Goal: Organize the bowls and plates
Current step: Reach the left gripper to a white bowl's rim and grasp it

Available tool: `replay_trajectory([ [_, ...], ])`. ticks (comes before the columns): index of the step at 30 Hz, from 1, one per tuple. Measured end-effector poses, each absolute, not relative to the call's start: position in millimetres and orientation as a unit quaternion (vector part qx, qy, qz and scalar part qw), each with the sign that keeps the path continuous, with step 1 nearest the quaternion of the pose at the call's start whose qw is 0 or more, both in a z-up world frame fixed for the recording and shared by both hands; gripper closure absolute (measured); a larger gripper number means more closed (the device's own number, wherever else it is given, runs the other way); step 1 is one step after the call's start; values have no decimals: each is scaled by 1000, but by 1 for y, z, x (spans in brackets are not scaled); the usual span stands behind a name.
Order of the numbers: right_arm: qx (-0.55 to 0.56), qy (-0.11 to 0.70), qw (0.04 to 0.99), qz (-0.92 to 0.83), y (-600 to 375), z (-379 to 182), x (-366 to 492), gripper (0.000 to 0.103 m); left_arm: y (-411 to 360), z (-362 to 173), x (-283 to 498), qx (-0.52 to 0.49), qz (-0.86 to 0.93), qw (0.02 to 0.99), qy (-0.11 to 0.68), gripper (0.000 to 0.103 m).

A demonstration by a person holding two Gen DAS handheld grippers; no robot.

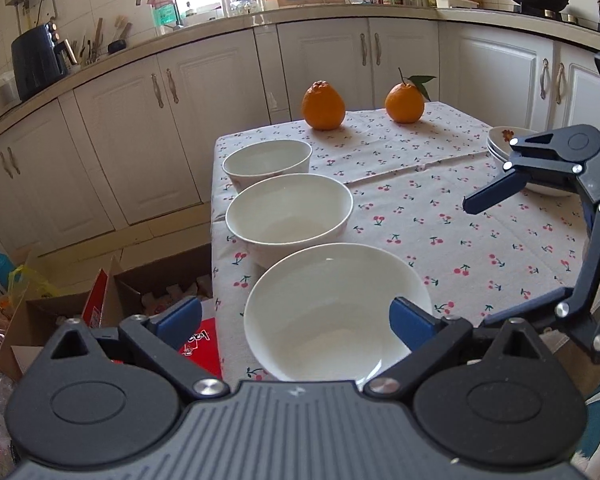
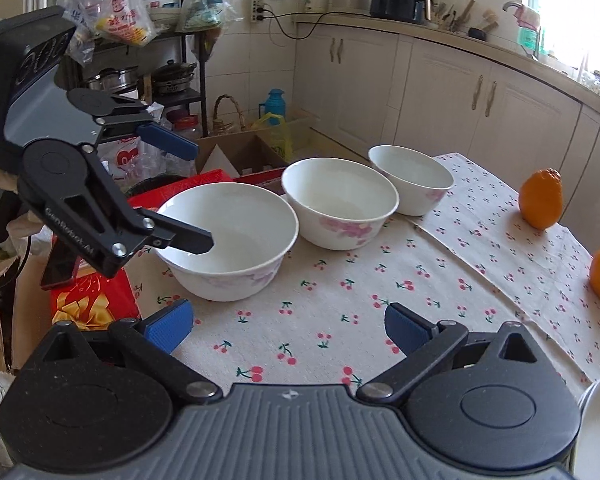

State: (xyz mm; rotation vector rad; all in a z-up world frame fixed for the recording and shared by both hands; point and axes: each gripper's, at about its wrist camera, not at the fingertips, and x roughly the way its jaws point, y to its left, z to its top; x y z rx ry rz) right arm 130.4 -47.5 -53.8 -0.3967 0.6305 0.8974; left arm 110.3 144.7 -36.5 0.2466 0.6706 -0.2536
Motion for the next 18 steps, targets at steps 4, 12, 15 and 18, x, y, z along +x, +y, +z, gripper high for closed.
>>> replay_trajectory([
  [4,-203,301,825,434,-28,-59,133,0,156,-44,123,96,-135,922,350,11],
  [12,-227,307,806,453,-8,-68,135,5,162,-50,130,74,-152,916,364,28],
  [15,-232,306,801,460,-4,-68,136,12,164,-49,131,68,-160,914,368,35],
  [18,-233,303,798,465,-2,-69,138,17,164,-49,132,67,-163,912,369,41],
])
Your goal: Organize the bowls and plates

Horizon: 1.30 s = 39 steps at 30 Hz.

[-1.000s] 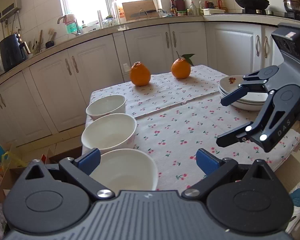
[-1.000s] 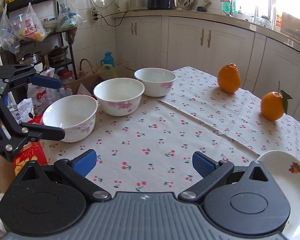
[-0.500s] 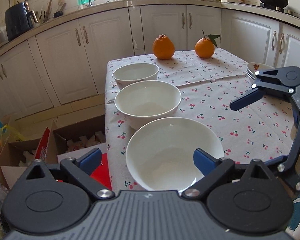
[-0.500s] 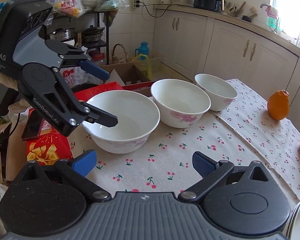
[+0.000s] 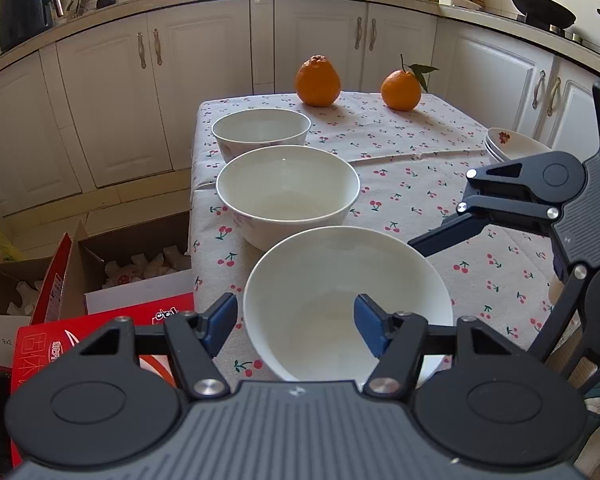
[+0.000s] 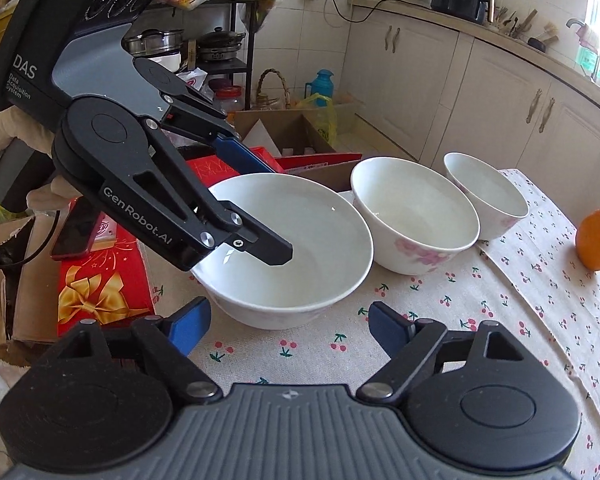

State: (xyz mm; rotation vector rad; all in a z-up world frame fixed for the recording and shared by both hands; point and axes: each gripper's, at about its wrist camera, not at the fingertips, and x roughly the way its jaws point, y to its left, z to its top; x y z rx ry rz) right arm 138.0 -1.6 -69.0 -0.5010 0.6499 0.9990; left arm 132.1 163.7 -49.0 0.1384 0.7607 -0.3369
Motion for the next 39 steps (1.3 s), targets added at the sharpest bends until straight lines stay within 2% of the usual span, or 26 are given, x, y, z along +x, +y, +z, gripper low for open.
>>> replay_trajectory([
  [4,-234,299,793,477,-1,-69,137,23,165,-49,134,64,-168,911,372,49],
  [10,-236,296,791,481,-1,-68,136,26,166,-48,136,64,-169,909,374,51],
  [28,-230,299,795,475,-16,-61,131,26,153,-41,135,69,-185,904,379,51],
  [39,-218,294,816,447,-55,-51,126,26,117,-35,145,82,-219,898,373,51],
])
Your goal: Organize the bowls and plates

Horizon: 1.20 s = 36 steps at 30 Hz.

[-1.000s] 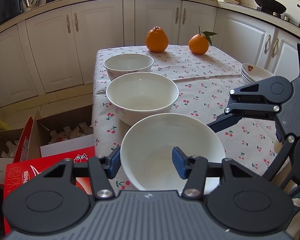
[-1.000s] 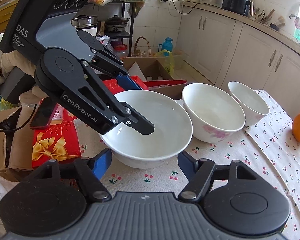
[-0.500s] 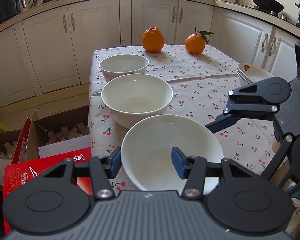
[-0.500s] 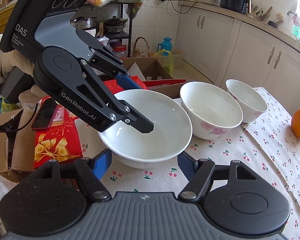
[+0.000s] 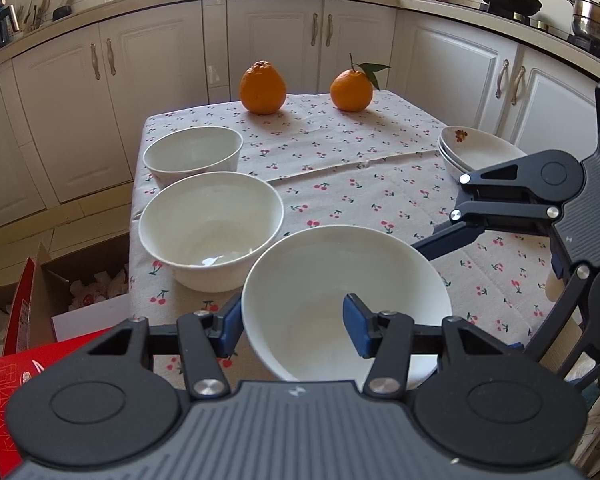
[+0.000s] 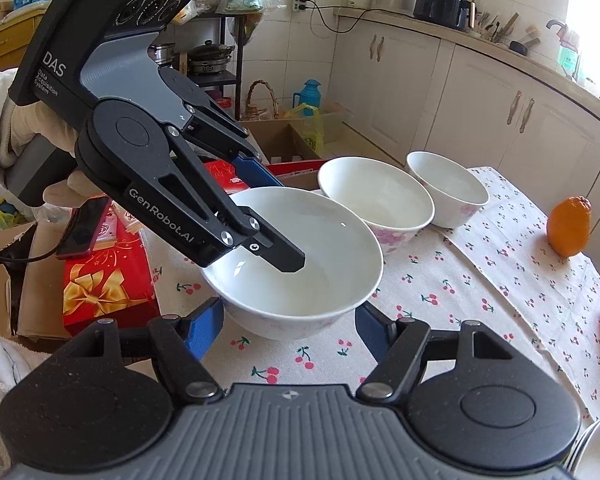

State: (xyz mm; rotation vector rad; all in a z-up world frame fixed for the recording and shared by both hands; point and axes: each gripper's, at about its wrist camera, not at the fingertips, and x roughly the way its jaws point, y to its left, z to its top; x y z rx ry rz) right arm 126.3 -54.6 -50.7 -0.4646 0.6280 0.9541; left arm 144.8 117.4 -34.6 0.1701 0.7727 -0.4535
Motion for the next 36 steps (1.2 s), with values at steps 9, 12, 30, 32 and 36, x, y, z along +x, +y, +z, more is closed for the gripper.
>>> replay_trajectory([
  [9,-206,302,837,406,-94,-49,132,26,77,-35,165,95,-259,889,365,51],
  [12,-205,306,844,391,-107,-49,134,26,63,-36,172,101,-274,885,362,51],
  [30,-188,326,861,342,-145,-56,145,26,17,-45,198,110,-316,872,356,51],
  [32,-187,330,861,339,-147,-58,145,26,15,-46,199,109,-319,871,357,51],
  [36,-186,337,860,335,-150,-62,146,26,11,-48,199,107,-323,870,357,51],
])
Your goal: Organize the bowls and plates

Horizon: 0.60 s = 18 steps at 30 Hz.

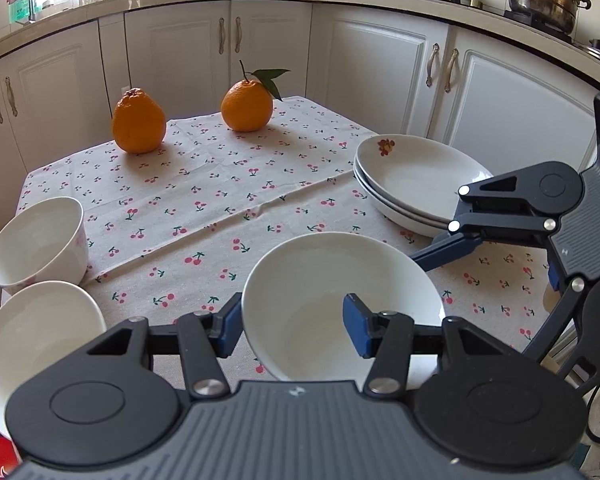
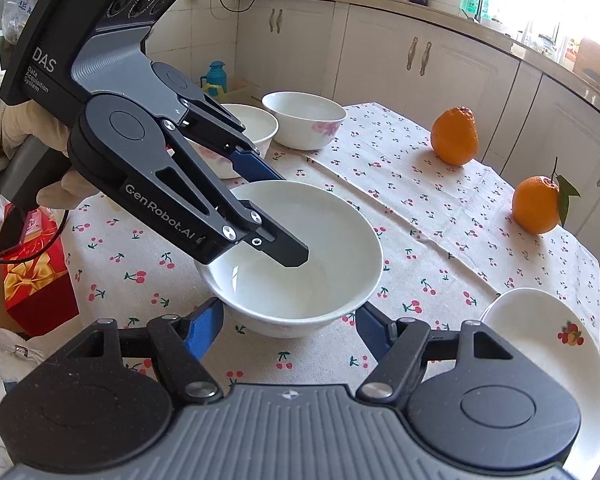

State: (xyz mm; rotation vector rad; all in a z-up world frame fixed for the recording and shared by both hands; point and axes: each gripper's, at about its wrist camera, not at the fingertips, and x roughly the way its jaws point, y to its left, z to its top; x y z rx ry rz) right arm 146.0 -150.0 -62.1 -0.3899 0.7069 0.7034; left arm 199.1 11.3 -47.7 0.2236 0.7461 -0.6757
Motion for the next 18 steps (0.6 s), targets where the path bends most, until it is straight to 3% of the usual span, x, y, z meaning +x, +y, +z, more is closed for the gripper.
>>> replay_trajectory([
  [14,-186,338,861,331,-153,-63,146,26,9,-54,202,101,-325,868,362,51],
  [16,-187,337,861,332,-152,-63,146,25,10,-54,201,97,-328,868,361,43],
  [18,-188,332,863,331,-151,-62,145,15,10,-52,199,96,-331,870,353,24],
])
